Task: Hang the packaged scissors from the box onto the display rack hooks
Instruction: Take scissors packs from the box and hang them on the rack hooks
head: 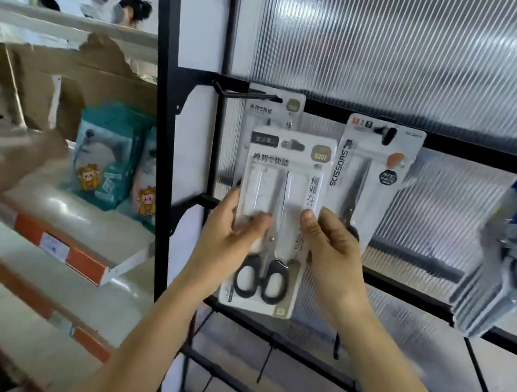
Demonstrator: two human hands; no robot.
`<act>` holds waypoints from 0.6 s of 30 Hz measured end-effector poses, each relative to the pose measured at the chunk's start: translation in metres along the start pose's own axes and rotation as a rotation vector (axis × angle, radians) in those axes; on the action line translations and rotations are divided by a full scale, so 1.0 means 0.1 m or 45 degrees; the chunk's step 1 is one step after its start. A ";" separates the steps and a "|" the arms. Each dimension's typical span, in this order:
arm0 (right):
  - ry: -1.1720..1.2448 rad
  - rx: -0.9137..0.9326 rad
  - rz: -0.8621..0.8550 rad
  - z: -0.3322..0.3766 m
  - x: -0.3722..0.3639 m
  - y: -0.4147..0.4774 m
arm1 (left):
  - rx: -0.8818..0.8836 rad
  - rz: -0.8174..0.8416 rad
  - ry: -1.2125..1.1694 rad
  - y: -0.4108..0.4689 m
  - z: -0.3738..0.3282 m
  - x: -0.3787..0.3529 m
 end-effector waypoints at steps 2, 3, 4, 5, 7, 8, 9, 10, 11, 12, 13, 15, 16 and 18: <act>-0.062 -0.042 0.046 -0.06 -0.09 0.03 | -0.093 -0.123 0.073 0.06 -0.08 0.14; -0.110 -0.065 0.056 -0.09 -0.12 0.04 | -0.122 -0.168 0.076 0.10 -0.12 0.20; -0.143 -0.079 0.061 -0.11 -0.14 0.03 | -0.162 -0.193 0.080 0.13 -0.18 0.26; -0.154 -0.088 0.057 -0.12 -0.16 0.03 | -0.216 -0.204 0.087 0.15 -0.23 0.30; -0.140 -0.118 0.033 -0.14 -0.19 0.03 | -0.355 -0.203 0.108 0.19 -0.34 0.37; -0.126 -0.130 0.025 -0.14 -0.20 0.04 | -0.420 -0.201 0.107 0.19 -0.37 0.40; -0.116 -0.137 0.022 -0.14 -0.21 0.05 | -0.473 -0.193 0.088 0.19 -0.39 0.43; -0.112 -0.141 0.021 -0.14 -0.22 0.06 | -0.506 -0.180 0.078 0.19 -0.40 0.47; -0.117 -0.141 0.019 -0.15 -0.24 0.07 | -0.534 -0.160 0.093 0.18 -0.41 0.49; -0.125 -0.144 0.014 -0.15 -0.25 0.08 | -0.565 -0.138 0.149 0.18 -0.41 0.52; -0.128 -0.149 0.010 -0.15 -0.27 0.08 | -0.591 -0.109 0.212 0.19 -0.42 0.53; -0.129 -0.163 0.009 -0.16 -0.32 0.09 | -0.620 -0.076 0.295 0.19 -0.42 0.56; -0.131 -0.170 0.009 -0.16 -0.34 0.09 | -0.632 -0.077 0.324 0.18 -0.42 0.58; -0.132 -0.182 0.003 -0.18 -0.40 0.09 | -0.630 -0.097 0.352 0.18 -0.43 0.63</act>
Point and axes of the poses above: each hand's wrist, its own y-axis towards the middle knuckle, its own x-axis out of the back of the hand, z = x × y, the point moved 2 cm from there along y, towards the middle knuckle, and after that the axes turned 15 degrees about -y, right-handed, at the moved point
